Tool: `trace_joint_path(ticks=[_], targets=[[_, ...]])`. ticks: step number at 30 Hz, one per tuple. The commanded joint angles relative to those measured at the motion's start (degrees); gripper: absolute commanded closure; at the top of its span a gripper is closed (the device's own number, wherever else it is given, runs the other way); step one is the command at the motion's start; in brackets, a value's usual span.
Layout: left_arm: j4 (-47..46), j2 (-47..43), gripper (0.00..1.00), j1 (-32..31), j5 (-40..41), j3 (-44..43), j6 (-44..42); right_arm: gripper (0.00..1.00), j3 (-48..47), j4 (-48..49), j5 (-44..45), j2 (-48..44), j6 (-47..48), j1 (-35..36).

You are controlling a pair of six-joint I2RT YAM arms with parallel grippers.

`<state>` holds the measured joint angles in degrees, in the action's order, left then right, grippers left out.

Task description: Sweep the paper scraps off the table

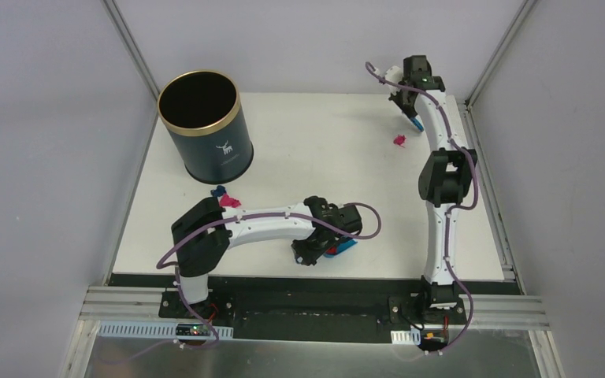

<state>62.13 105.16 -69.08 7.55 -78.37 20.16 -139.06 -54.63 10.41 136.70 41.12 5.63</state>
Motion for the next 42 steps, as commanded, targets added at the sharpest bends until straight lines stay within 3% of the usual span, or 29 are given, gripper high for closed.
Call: trace_joint_path(ticks=[1, 7, 14, 21, 27, 35, 39, 42], targets=[[0.67, -0.1, 1.0, -0.69, -0.8, -3.3, 2.91, 1.0, -0.93, 1.24, 1.02, 0.3, 14.38, 2.54], [2.32, 2.99, 1.0, -0.65, -0.3, -6.67, 1.14, 1.0, 12.72, -8.86, -4.31, -8.79, 16.94, 6.56], [2.18, 6.27, 1.0, -0.65, -0.75, -8.82, -0.45, 1.0, 28.95, -25.05, -16.78, -21.98, 1.79, 13.05], [-0.6, 8.91, 1.0, -0.53, -1.45, -10.51, -1.45, 1.0, 43.36, -28.95, -33.48, -34.69, -8.21, 16.68], [-1.06, 10.65, 1.0, -0.57, -1.98, -12.74, -2.38, 1.0, 44.13, -32.89, -39.41, -38.42, -11.14, 17.05], [-7.74, 5.05, 1.0, -1.04, 0.6, -4.63, -2.35, 1.0, 41.14, -27.72, -26.66, -41.9, -17.05, 16.41], [-9.54, 2.69, 1.0, -1.11, 2.34, -1.17, -2.36, 1.0, 39.16, -25.65, -25.99, -42.06, -20.81, 12.37], [-11.31, 0.6, 1.0, -1.18, 3.45, 1.67, -2.49, 1.0, 38.05, -24.53, -32.06, -42.64, -23.76, 6.64]])
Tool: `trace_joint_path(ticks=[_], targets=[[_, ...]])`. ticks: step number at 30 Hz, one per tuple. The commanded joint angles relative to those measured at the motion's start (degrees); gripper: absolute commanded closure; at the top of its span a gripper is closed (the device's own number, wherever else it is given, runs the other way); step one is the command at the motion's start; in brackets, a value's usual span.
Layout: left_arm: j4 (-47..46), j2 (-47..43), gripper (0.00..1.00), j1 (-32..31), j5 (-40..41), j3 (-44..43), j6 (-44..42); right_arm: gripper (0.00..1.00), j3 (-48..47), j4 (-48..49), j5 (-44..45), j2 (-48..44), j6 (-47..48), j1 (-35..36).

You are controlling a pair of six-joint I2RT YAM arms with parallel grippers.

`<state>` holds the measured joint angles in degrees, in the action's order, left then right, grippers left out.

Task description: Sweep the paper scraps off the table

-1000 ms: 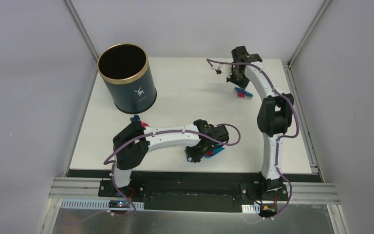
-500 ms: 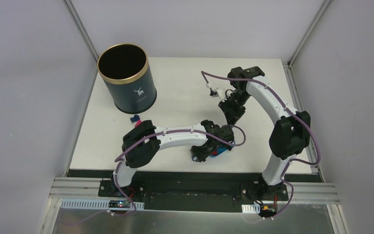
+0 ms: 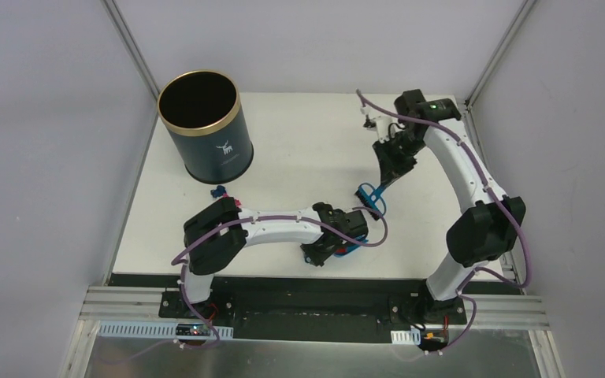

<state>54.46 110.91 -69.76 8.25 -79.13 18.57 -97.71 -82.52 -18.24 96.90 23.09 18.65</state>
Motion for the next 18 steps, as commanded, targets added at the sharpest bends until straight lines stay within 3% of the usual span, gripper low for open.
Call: trace_joint_path(ticks=[1, 6, 9, 14, 18], targets=[[-3.39, -5.53, 1.0, -0.58, 2.46, 2.7, -0.79, 1.0, -2.94, 4.29, -4.54, -3.16, -6.75, -8.32], [-3.17, -9.98, 1.0, -0.97, 1.44, 4.75, 0.91, 1.0, 5.57, 11.16, -15.94, -6.04, -11.88, -17.52], [-1.83, -12.33, 1.0, -0.92, 2.57, 5.27, 1.12, 1.0, 11.91, 14.08, -22.74, -7.68, -12.29, -18.56], [1.25, -16.51, 1.0, -0.9, 5.8, 4.94, 1.57, 1.0, 23.56, 22.42, -25.08, -11.31, -15.36, -18.57], [4.79, -19.41, 1.0, -0.16, 7.99, 2.66, 2.35, 1.0, 27.7, 25.61, -26.78, -12.13, -15.39, -20.02]])
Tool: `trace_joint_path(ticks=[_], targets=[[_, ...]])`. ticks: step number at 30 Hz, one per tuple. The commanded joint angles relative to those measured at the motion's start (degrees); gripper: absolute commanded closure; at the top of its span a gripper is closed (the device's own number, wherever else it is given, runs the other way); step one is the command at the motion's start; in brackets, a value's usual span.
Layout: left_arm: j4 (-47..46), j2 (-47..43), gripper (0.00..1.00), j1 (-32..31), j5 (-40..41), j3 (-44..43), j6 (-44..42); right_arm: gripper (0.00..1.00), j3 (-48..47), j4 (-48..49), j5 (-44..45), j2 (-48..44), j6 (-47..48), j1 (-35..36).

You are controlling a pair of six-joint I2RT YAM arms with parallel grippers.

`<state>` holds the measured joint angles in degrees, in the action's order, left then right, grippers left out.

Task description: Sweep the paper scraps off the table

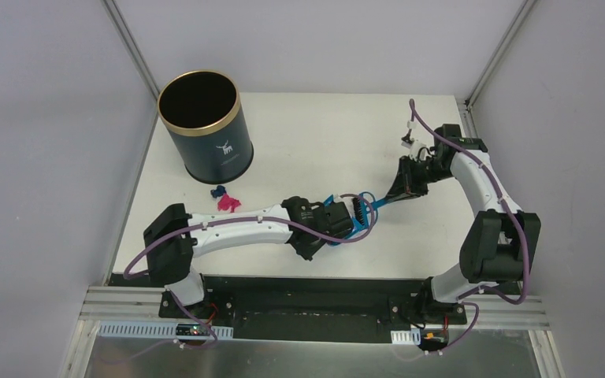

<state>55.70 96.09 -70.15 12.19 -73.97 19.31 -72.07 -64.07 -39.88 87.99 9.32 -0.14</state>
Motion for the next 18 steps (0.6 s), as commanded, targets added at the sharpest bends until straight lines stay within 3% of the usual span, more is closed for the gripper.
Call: trace_joint_path(ticks=[1, 8, 18], targets=[[4.36, -5.2, 1.0, 0.71, 4.23, -3.22, 1.68, 1.0, 2.52, 7.21, -6.29, -3.12, -1.24, -1.24], [8.16, -8.4, 1.0, 7.26, 2.19, -10.05, 0.03, 1.0, 7.93, 7.69, -17.93, -0.16, 4.5, -1.18], [12.33, -6.42, 1.0, 18.17, 0.41, -23.33, -4.28, 1.0, 8.29, 3.21, -20.15, 3.24, 9.95, -1.18]])
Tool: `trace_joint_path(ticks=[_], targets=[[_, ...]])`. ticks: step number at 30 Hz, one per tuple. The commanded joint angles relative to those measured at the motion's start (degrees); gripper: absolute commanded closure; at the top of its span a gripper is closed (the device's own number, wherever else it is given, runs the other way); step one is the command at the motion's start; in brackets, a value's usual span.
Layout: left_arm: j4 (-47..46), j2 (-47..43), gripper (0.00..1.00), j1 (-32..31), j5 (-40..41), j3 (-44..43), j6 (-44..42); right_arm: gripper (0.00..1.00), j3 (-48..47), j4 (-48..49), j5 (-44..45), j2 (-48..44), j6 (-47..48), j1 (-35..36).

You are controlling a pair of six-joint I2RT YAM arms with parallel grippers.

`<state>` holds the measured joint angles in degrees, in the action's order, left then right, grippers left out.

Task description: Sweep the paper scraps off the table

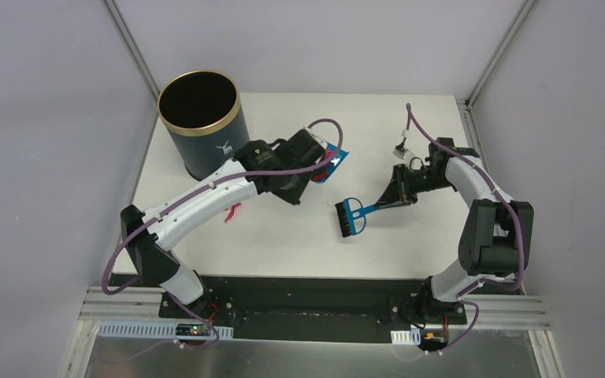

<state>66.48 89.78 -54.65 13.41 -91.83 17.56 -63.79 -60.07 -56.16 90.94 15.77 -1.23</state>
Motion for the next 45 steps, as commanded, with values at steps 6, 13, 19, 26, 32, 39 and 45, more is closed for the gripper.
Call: trace_joint_path(ticks=[6, 13, 19, 26, 32, 39, 45], targets=[[1.62, 1.35, 1.0, 7.95, -3.07, -11.75, -3.1, 1.0, -0.02, -0.8, -2.89, 1.56, 3.65, -0.15], [1.83, 1.45, 1.0, 14.29, -6.04, -17.15, -3.35, 1.0, -0.67, -1.97, -2.76, 2.68, 4.36, -0.08], [0.86, 1.67, 1.0, 20.75, -9.32, -19.0, -3.39, 1.0, -0.55, -1.55, -1.9, 2.49, 4.13, -0.1], [-3.79, 0.98, 1.0, 31.29, -19.85, -18.87, -0.91, 1.0, -0.4, -1.34, -1.17, 2.35, 4.01, -0.1], [-8.91, -0.03, 1.0, 36.14, -26.39, -17.39, 3.12, 1.0, -0.17, -0.92, -0.68, 2.13, 3.65, -0.1], [-24.62, -4.35, 1.0, 46.7, -41.61, -7.13, 15.49, 1.0, -0.15, -1.0, -0.55, 2.13, 3.65, -0.11], [-51.35, -9.53, 1.0, 51.86, -50.73, 7.98, 32.64, 1.0, -0.65, -1.59, -0.13, 2.93, 4.24, -0.08]])
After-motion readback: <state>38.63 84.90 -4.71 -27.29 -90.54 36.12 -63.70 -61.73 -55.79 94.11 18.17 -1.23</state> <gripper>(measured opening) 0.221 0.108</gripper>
